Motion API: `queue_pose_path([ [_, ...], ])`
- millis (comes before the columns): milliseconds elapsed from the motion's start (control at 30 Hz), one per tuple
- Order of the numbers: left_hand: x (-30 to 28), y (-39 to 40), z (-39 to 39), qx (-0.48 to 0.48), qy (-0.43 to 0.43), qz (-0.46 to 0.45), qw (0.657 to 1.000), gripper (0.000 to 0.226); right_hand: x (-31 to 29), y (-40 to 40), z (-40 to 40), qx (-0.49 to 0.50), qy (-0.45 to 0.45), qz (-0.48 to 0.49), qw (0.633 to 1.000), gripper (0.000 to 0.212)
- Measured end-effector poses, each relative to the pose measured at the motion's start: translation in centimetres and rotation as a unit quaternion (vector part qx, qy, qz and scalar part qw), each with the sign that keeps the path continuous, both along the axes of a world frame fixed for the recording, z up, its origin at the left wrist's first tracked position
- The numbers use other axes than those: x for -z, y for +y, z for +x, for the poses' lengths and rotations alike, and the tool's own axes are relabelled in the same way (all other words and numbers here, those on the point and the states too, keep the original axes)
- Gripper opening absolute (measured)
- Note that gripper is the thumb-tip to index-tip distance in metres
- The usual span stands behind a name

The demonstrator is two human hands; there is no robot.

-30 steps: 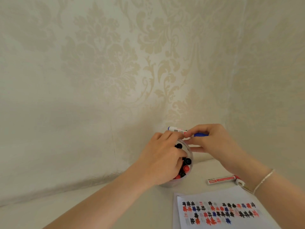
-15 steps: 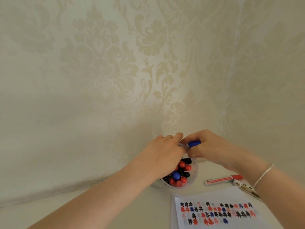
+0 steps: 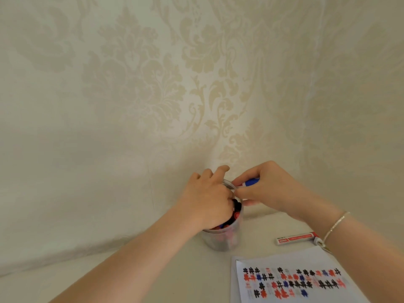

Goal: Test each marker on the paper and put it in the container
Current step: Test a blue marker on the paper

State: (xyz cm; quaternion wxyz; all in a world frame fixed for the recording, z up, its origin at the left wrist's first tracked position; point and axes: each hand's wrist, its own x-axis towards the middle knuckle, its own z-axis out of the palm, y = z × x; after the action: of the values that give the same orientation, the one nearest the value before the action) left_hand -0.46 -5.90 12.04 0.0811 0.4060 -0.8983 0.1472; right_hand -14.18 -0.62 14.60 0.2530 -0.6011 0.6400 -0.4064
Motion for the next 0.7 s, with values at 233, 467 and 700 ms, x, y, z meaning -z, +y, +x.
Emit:
queue_pose_path([
  [233,-0.9,-1.6,0.0,0.026,0.034,0.118,0.992,0.031,0.0,-0.5,-0.2,0.013,0.056,-0.012,0.998,0.017],
  [467,-1.6,-0.6,-0.5,0.046,0.07,0.09,0.992,0.009,0.2,-0.4,-1.4,0.029,0.098,-0.013,0.995,0.017],
  [700,-0.9,-0.1,0.1,0.052,0.109,0.061,0.991,0.017,-5.4,2.7,-3.2,0.052,0.079,-0.106,0.99,0.015],
])
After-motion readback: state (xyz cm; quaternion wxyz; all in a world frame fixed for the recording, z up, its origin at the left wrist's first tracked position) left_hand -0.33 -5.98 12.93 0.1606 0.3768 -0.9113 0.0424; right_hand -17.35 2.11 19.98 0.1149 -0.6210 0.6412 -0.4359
